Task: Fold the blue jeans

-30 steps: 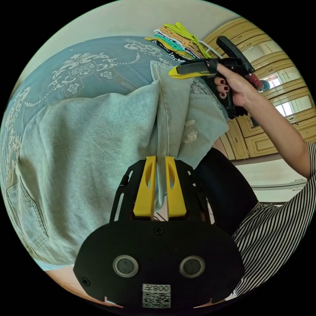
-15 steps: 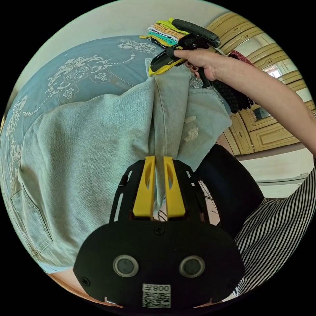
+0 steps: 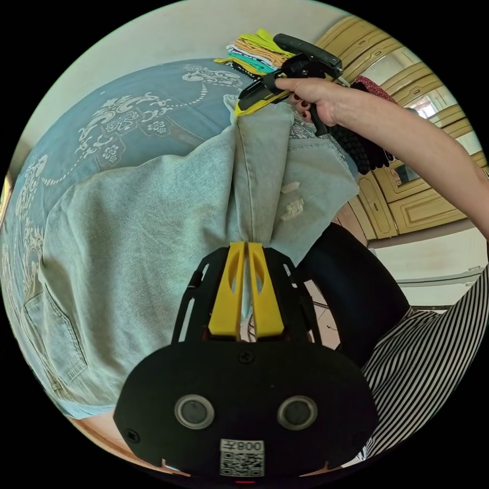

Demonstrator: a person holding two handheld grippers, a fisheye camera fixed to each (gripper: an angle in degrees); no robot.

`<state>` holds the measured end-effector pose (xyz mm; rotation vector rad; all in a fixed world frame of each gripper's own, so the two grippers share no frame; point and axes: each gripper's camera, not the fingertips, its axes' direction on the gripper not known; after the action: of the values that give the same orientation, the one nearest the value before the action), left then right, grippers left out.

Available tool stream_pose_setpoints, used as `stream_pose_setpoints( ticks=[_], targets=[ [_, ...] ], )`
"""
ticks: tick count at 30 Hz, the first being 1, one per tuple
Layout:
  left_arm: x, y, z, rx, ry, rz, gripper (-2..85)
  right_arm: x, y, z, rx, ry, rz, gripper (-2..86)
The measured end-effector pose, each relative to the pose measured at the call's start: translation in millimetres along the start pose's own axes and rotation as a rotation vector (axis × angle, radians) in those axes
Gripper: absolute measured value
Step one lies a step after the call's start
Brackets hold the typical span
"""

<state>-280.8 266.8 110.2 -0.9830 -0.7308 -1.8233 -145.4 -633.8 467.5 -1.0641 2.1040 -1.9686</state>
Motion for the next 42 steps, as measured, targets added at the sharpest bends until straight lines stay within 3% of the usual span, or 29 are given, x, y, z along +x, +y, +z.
stream_pose_setpoints(
  ticks=[12, 26, 35, 42],
  targets=[
    [87.4, -60.2, -26.9, 0.045, -0.004, 0.039, 0.9, 56.4, 85.1, 45.2, 0.157, -0.222, 0.029, 0.0],
    [230.6, -142.4, -10.3, -0.082, -0.148, 0.245, 0.6, 168.7, 333.6, 116.2, 0.427, -0.505, 0.191, 0.1],
    [288.9, -202.6, 42.6, -0.245, -0.231, 0.303, 0.5, 216.4, 444.1, 241.7, 0.391, -0.616, 0.408, 0.0],
    [308.6, -250.8, 72.7, -0.32, -0.234, 0.273, 0.8, 227.0, 485.0, 309.1, 0.362, -0.668, 0.45, 0.0]
  ],
)
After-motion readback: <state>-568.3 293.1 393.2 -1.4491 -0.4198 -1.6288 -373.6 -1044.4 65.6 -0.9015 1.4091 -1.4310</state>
